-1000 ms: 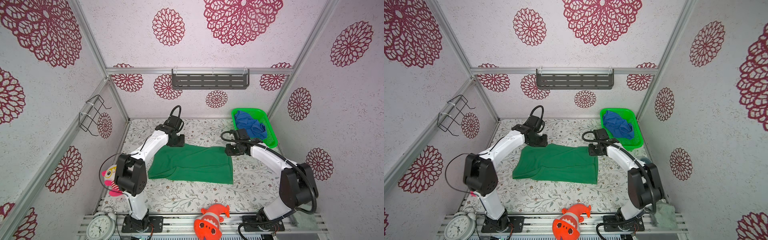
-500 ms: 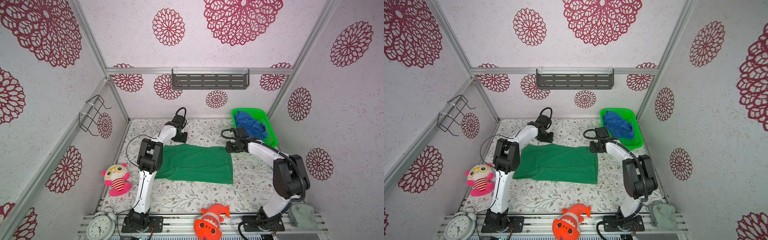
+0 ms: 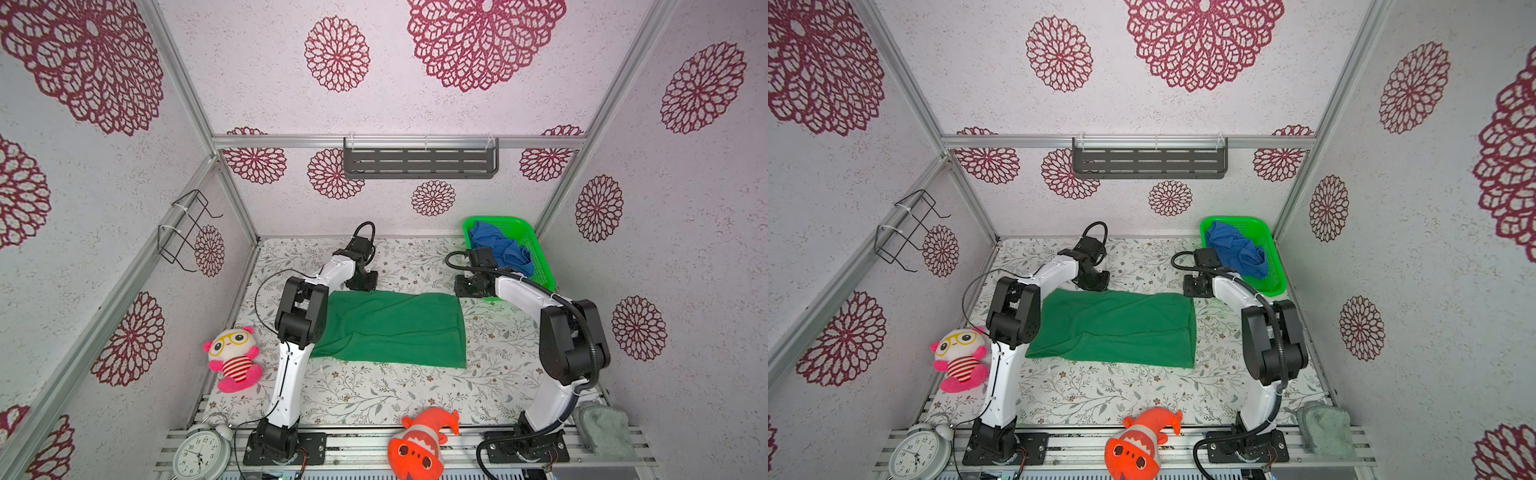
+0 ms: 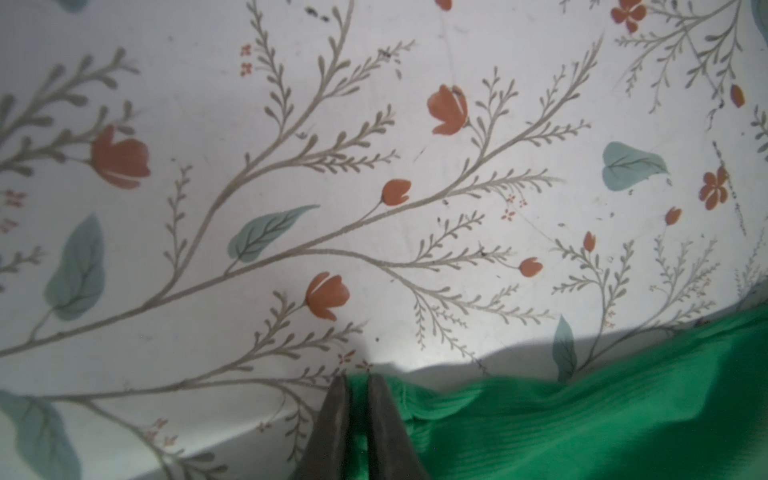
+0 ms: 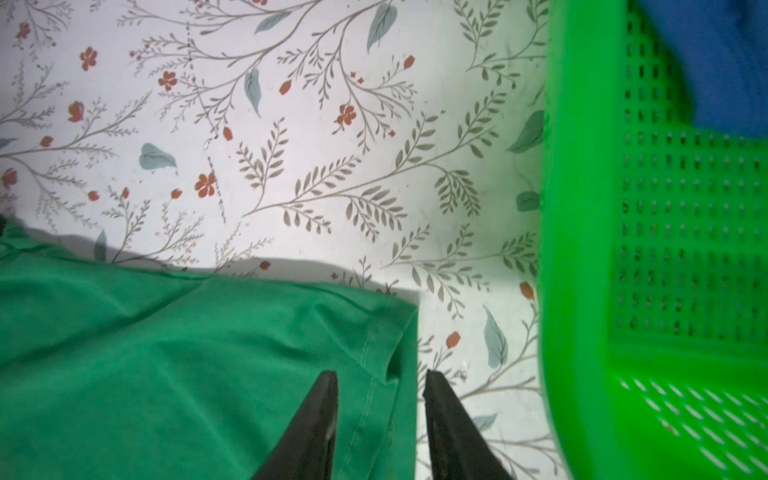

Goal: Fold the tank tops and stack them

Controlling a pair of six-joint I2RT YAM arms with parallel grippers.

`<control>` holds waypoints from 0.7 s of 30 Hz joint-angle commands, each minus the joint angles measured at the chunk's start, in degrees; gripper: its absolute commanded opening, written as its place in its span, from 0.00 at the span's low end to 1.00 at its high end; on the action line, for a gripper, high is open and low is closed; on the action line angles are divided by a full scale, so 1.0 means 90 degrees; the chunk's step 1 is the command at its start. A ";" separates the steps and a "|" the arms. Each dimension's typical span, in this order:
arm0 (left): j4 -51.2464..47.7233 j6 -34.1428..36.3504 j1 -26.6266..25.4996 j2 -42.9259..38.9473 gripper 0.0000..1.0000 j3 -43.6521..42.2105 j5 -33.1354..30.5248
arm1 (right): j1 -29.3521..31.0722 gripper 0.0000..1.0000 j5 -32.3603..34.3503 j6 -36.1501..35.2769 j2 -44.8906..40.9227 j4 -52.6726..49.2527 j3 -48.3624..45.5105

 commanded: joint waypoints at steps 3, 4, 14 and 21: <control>-0.0065 0.0083 -0.0019 -0.0252 0.00 -0.0120 0.0078 | -0.0028 0.39 0.0406 -0.0163 0.0656 -0.0453 0.0638; -0.0065 0.0093 -0.0015 -0.0310 0.00 -0.0157 0.0092 | -0.0024 0.39 0.0371 -0.0168 0.0757 -0.0489 0.0697; 0.0157 0.0007 0.0142 -0.0782 0.00 -0.0469 -0.0073 | -0.0022 0.28 0.0397 -0.0203 0.1372 -0.0697 0.1004; 0.0676 -0.0239 0.0289 -0.1057 0.00 -0.0886 -0.0088 | -0.0091 0.01 0.0513 -0.0389 0.1387 -0.0730 0.1197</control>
